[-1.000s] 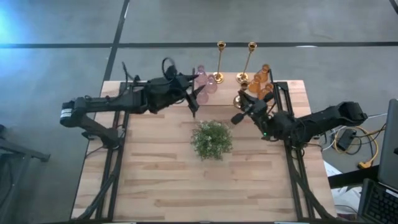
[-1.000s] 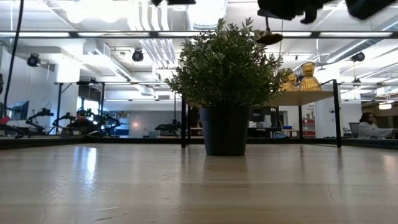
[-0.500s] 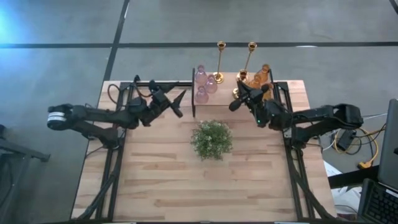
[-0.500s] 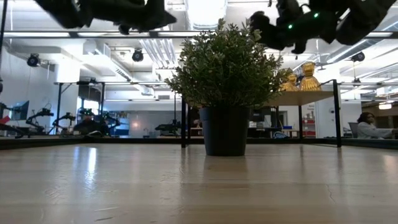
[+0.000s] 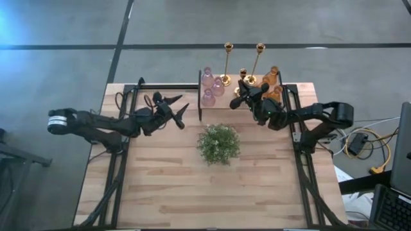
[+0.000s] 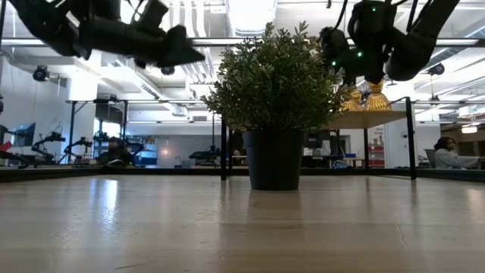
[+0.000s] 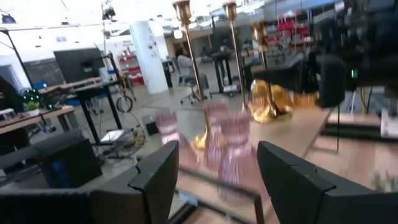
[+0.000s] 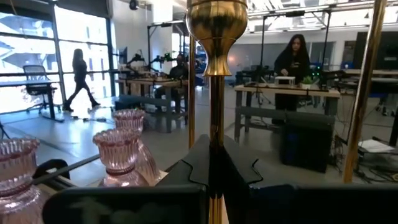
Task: Pick & Place candle stick holders
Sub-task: Put the small golden candle holder on the shelf
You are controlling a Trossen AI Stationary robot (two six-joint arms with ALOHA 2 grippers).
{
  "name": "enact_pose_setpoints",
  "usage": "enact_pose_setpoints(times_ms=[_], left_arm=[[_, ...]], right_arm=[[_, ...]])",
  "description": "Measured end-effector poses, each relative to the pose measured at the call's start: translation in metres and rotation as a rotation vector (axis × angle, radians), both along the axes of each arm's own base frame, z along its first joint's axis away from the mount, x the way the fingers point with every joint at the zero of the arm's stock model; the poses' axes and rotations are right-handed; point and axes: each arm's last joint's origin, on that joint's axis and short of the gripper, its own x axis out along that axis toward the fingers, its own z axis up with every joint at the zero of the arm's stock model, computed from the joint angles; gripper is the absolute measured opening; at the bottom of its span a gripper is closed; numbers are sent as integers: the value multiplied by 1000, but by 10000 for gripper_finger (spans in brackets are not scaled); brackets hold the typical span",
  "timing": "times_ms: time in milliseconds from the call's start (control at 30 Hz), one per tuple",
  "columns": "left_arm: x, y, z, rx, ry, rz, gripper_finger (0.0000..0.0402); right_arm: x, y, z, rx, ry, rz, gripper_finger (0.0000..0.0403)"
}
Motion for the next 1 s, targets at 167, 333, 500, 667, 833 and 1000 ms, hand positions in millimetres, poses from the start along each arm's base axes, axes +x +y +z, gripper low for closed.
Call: enact_pose_setpoints(times_ms=[167,333,500,667,833,1000], left_arm=[[-6,-1,-20,-10,64,0,222],[-14,-2,-41,-21,139,0,223],[-23,-3,-61,-31,213,0,223],[-34,-5,-80,-40,283,1,223],[-44,-6,-97,-49,350,1,223],[-53,-7,-109,-55,397,1,223]], right_arm=[[4,-4,-9,-14,7,-11,10],[6,-7,-16,-24,7,-19,10],[7,-9,-21,-31,16,-29,10],[9,-10,-25,-27,32,-30,10],[9,-12,-27,-23,43,-37,10],[8,-12,-27,-22,40,-38,11]])
